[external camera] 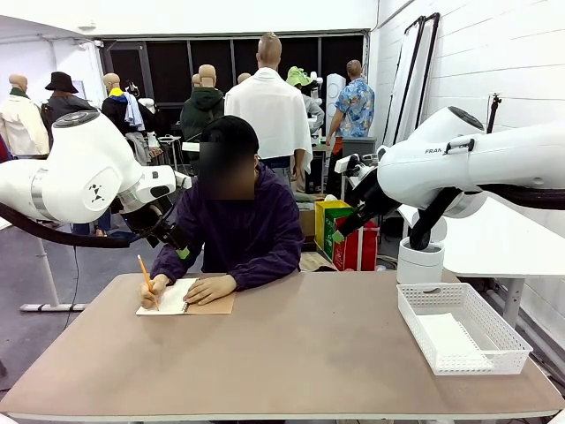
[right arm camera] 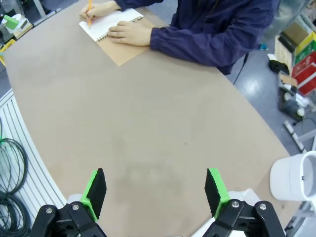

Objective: Sort the paper based on its condition.
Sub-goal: If a person hands you a paper, place it in the Organizing basket , and if it's crumpled, put it in the Trash can.

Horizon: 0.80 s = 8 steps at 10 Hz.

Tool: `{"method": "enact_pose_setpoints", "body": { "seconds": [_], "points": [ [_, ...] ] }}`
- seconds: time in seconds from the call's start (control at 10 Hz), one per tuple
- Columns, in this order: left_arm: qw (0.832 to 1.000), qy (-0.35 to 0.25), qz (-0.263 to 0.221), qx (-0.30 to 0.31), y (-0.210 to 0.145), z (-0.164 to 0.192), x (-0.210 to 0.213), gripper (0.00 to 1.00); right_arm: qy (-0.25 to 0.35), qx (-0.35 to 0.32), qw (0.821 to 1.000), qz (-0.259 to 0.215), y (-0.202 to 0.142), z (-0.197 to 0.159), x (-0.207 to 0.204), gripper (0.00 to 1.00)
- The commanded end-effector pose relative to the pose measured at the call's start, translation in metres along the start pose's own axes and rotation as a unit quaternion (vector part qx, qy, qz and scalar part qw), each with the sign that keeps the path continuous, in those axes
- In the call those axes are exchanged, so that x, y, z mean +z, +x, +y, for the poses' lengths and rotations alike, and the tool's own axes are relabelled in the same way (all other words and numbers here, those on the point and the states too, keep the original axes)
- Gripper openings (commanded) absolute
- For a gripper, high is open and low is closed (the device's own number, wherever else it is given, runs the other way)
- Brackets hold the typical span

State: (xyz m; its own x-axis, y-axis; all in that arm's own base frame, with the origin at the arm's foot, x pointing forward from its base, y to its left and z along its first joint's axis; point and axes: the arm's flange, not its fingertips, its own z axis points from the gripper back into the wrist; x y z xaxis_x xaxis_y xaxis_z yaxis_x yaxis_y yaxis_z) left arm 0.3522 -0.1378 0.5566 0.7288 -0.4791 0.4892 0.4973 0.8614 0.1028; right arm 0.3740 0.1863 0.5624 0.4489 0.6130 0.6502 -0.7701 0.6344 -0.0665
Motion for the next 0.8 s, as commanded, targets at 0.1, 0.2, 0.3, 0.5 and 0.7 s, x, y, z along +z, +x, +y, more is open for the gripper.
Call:
{"method": "enact_pose_setpoints", "body": {
  "seconds": [0.1, 0.2, 0.3, 0.5, 0.7],
  "points": [
    [1.000, -0.005, -0.003, 0.002, 0.0000, 0.0005, 0.0010, 1.00, -0.003, 0.000, 1.000, 0.001, -0.0004, -0.0006, 0.0000, 1.00],
    [1.000, -0.005, -0.003, 0.002, 0.0000, 0.0005, 0.0010, 1.00, -0.003, 0.000, 1.000, 0.001, -0.0004, -0.0006, 0.0000, 1.00],
    [1.000, -0.005, -0.003, 0.002, 0.0000, 0.0005, 0.0010, 1.00, -0.003, 0.000, 1.000, 0.001, -0.0004, -0.0006, 0.0000, 1.00],
    [1.000, -0.005, -0.003, 0.002, 0.0000, 0.0005, 0.0010, 1.00, -0.003, 0.000, 1.000, 0.001, -0.0004, -0.0006, 0.0000, 1.00],
    [1.000, -0.005, -0.003, 0.002, 0.0000, 0.0005, 0.0010, 1.00, -0.003, 0.000, 1.000, 0.001, -0.0004, -0.0006, 0.0000, 1.00]
  ]
}}
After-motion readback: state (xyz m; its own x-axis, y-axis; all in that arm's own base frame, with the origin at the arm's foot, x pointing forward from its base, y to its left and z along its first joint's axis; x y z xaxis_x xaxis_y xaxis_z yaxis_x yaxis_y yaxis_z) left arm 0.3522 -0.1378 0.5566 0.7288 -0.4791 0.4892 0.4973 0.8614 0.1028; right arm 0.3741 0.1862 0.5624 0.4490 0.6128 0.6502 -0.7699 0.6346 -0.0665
